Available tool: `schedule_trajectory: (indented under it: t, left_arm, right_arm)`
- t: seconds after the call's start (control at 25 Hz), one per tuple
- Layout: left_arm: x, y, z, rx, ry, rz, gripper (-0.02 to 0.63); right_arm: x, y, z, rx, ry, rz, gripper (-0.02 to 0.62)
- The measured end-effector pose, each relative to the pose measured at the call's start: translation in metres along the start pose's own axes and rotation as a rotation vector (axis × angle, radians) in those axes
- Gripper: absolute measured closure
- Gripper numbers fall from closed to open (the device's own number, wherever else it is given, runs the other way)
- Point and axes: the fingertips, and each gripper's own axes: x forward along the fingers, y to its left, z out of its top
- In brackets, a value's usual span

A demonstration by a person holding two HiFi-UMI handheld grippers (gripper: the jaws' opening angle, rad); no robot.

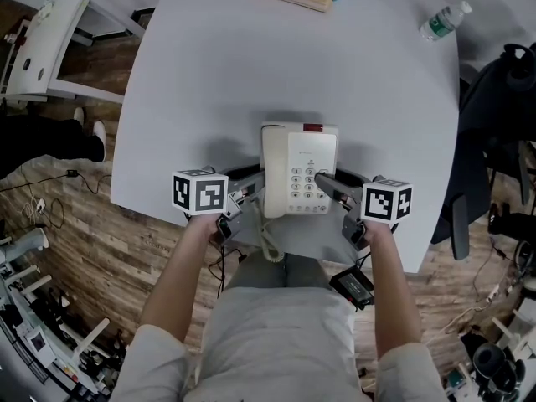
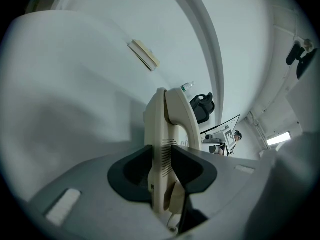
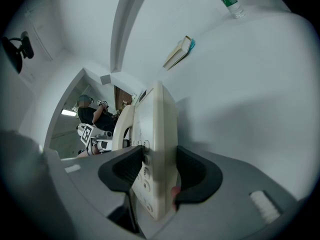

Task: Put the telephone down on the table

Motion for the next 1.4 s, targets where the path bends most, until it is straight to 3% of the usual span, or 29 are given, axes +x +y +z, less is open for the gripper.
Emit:
schedule_trajectory:
  t: [1.4]
  left_arm:
    - [0.01,0.01,-0.005,-0.028,0.015,0.002,0.465]
  right_arm:
    - [0.006,-0.014,-0.003,0.013,0.009,-0.011,0.373]
